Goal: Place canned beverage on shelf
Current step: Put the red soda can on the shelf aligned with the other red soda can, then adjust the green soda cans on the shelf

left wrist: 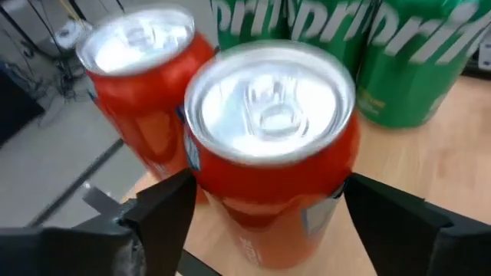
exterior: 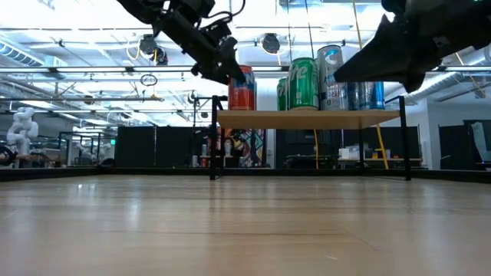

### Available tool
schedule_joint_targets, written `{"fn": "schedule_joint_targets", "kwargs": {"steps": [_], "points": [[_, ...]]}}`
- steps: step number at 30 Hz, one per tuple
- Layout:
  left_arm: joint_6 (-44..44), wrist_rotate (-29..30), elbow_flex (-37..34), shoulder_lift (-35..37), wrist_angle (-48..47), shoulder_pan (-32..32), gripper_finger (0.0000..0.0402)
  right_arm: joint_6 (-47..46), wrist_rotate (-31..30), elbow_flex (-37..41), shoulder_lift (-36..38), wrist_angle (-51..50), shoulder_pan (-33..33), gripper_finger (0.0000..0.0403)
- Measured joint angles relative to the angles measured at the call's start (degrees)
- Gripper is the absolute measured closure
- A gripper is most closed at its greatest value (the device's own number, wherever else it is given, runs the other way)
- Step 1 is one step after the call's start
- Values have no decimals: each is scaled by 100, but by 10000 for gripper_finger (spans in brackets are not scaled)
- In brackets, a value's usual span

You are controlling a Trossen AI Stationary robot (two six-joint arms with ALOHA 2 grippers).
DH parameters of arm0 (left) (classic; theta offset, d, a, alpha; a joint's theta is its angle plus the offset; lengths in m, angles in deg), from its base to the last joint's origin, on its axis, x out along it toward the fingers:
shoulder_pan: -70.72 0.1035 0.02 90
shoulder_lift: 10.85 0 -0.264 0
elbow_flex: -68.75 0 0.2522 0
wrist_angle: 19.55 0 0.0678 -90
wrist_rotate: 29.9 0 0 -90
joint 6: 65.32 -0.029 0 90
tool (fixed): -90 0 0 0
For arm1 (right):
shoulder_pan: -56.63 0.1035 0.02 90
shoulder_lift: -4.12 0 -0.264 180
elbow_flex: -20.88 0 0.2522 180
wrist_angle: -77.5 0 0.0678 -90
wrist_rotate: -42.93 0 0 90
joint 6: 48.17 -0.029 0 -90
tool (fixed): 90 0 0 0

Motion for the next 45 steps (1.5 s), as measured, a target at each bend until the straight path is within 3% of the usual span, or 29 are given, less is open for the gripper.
{"fn": "schedule_joint_targets", "kwargs": {"steps": [3,9,12,19,25,31,35,39,45], "points": [[-68,-3,16,163,0,0,52,3,-449,0,0,30,63,403],[-55,-199,30,285,39,-9,8,23,-433,0,0,79,61,403],[63,-57,26,387,-180,-90,4,72,-487,0,0,92,73,403],[-202,703,29,1218,-462,-533,4,627,-1911,0,133,44,428,403],[-54,502,-267,1561,-465,-1027,4,1511,-2041,0,938,-200,345,403],[310,589,-1313,1510,805,-1647,4,2949,-748,-437,2356,-469,-366,403],[528,974,-1957,1507,1761,-2067,4,3042,-401,-1722,2734,-2551,-1142,403],[426,1005,-2343,1507,2214,-2359,4,3048,328,-3536,2412,-4545,-2247,403],[378,1109,-2642,1509,2365,-2559,4,3476,2272,-6196,1278,-6409,-4003,403]]}}
